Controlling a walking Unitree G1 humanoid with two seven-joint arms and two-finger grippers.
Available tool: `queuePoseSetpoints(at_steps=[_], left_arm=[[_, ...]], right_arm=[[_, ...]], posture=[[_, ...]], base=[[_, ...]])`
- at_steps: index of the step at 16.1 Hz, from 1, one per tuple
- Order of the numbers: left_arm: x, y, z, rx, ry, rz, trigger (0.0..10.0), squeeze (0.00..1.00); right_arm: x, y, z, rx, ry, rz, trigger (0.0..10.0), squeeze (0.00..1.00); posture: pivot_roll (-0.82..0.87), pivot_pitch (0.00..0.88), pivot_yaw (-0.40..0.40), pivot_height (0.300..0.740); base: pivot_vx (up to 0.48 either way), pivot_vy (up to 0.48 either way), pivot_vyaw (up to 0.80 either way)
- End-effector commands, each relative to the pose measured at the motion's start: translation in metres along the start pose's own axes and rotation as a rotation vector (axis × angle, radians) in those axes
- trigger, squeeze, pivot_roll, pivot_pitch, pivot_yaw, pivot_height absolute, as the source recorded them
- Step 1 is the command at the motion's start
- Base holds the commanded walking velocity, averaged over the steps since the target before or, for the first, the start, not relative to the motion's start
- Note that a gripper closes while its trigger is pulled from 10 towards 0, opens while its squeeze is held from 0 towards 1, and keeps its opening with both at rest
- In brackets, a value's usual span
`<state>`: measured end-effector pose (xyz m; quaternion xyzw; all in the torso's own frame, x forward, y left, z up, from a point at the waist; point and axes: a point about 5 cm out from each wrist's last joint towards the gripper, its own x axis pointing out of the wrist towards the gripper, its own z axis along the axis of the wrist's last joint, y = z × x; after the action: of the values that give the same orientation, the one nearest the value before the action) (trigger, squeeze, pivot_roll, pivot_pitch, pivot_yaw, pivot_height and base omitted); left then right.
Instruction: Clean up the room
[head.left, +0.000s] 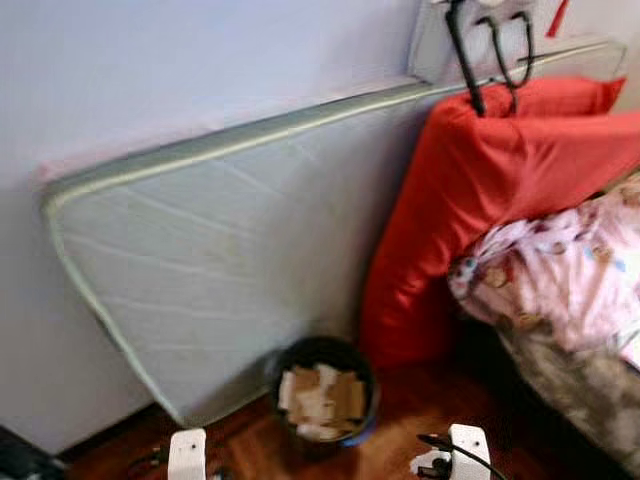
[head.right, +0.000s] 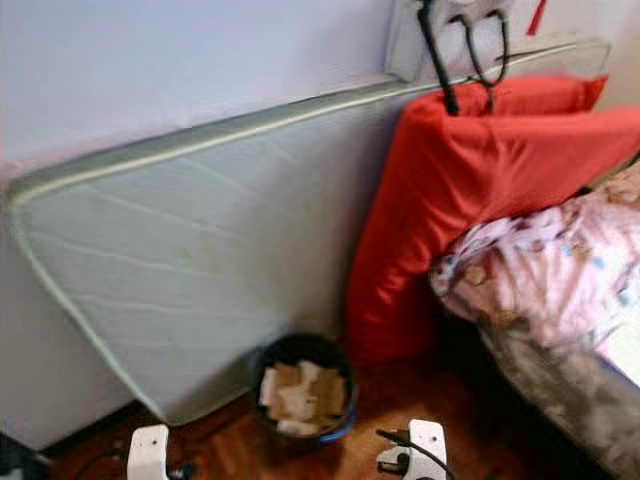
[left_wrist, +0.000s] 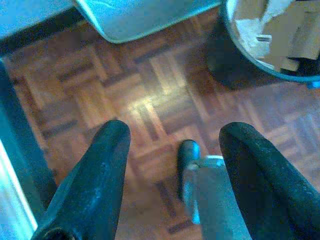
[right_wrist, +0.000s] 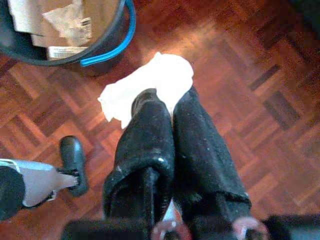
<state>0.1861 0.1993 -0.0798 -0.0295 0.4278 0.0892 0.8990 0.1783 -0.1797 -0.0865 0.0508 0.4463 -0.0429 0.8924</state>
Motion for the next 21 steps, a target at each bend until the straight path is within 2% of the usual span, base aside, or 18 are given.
queuePoseSetpoints(at_steps=[1,9,17,21], left_arm=[[-0.0002,-0.0058,-0.0027,0.003,0.015,-0.012,10.0,0.0],[-0.0002,-0.0061,-0.003,-0.008,0.015,-0.014,10.0,0.0],[-0.0003,-0.0062,-0.0028,-0.013,0.009,-0.006,10.0,0.0],[-0.0003,-0.006,-0.0028,-0.016,0.007,-0.005,10.0,0.0]], right_arm=[[-0.0014,-0.0089,-0.0027,-0.002,0.01,-0.024,10.0,0.0],[-0.0013,-0.0089,-0.0016,-0.027,0.005,-0.017,10.0,0.0],[-0.0013,-0.0095,-0.0011,-0.043,0.003,-0.018,10.0,0.0],[-0.0013,-0.0095,-0.0024,-0.036,0.015,-0.021,10.0,0.0]], posture=[[-0.03,0.0,-0.015,0.719],[-0.03,0.0,-0.016,0.719],[-0.03,0.0,-0.019,0.719],[-0.03,0.0,-0.019,0.719]], base=[[0.0,0.0,0.0],[0.0,0.0,0.0],[0.0,0.0,0.8],[0.0,0.0,0.0]])
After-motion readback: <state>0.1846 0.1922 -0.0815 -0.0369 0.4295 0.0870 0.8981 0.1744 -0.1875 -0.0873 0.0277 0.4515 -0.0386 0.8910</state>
